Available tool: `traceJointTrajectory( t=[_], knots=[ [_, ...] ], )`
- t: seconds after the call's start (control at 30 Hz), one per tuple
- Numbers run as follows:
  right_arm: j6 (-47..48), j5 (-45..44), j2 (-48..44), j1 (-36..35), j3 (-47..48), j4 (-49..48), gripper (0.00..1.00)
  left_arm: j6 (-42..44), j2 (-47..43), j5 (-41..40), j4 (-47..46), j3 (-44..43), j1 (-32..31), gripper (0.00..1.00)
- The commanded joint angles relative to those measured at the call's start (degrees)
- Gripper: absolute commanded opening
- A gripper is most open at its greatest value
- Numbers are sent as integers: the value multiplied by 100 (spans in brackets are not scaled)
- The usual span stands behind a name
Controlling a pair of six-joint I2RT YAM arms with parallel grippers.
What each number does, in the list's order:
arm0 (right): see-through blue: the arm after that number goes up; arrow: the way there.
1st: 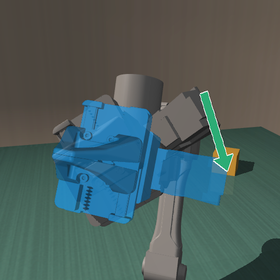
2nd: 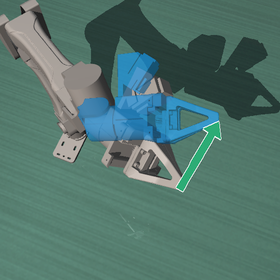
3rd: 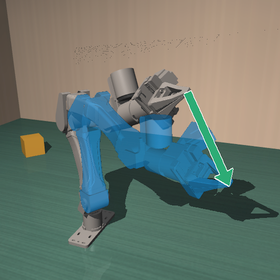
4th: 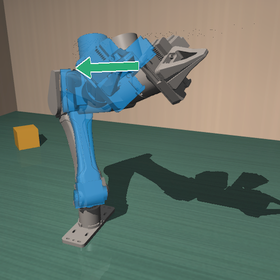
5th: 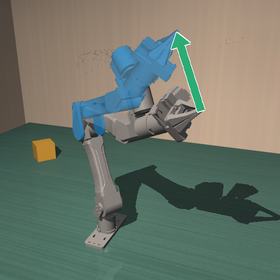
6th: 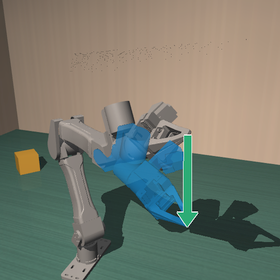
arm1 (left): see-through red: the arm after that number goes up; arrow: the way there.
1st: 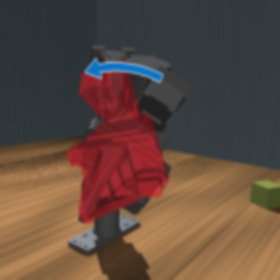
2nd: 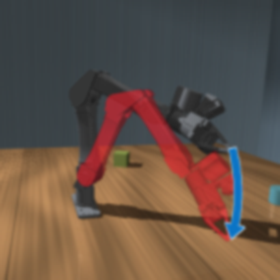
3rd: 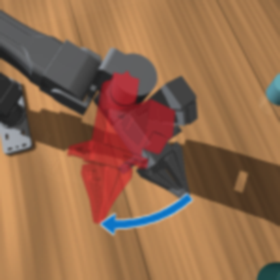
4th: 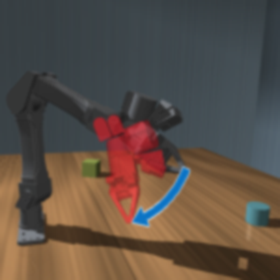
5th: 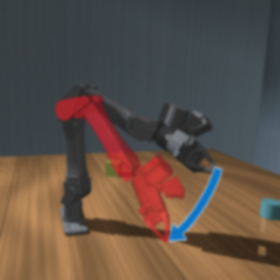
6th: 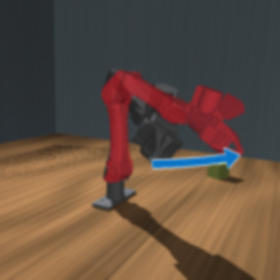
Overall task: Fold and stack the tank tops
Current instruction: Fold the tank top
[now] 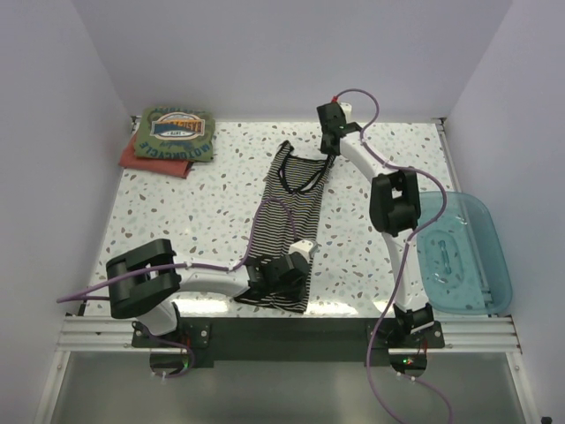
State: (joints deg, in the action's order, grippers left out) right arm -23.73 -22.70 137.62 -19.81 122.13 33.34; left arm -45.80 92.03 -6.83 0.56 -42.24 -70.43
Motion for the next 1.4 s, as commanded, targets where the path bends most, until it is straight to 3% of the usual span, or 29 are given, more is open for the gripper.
traceJointTrajectory(
  t=[0.0,0.4,0.67,0.97,1.17,1.23,1.27,1.37],
  knots=[
    [123,178,45,21,241,-275,3,203,193,349,480,269,-32,0],
    [35,617,563,21,496,-381,6,203,96,463,524,348,-58,0],
    [114,539,836,21,611,-302,14,168,140,630,358,418,-120,0],
    [167,686,1055,320,978,-425,22,326,236,577,191,-170,179,2],
    [289,1266,1039,601,1278,-969,41,660,658,832,-177,-943,873,10],
    [368,1312,1012,610,1488,-1031,52,809,946,990,-188,-1303,1083,12],
    [377,1381,960,610,1559,-1066,64,853,1053,1078,-188,-1418,1145,13],
    [413,1444,819,636,1753,-1198,80,924,1492,1227,-301,-1848,1348,13]
  ],
)
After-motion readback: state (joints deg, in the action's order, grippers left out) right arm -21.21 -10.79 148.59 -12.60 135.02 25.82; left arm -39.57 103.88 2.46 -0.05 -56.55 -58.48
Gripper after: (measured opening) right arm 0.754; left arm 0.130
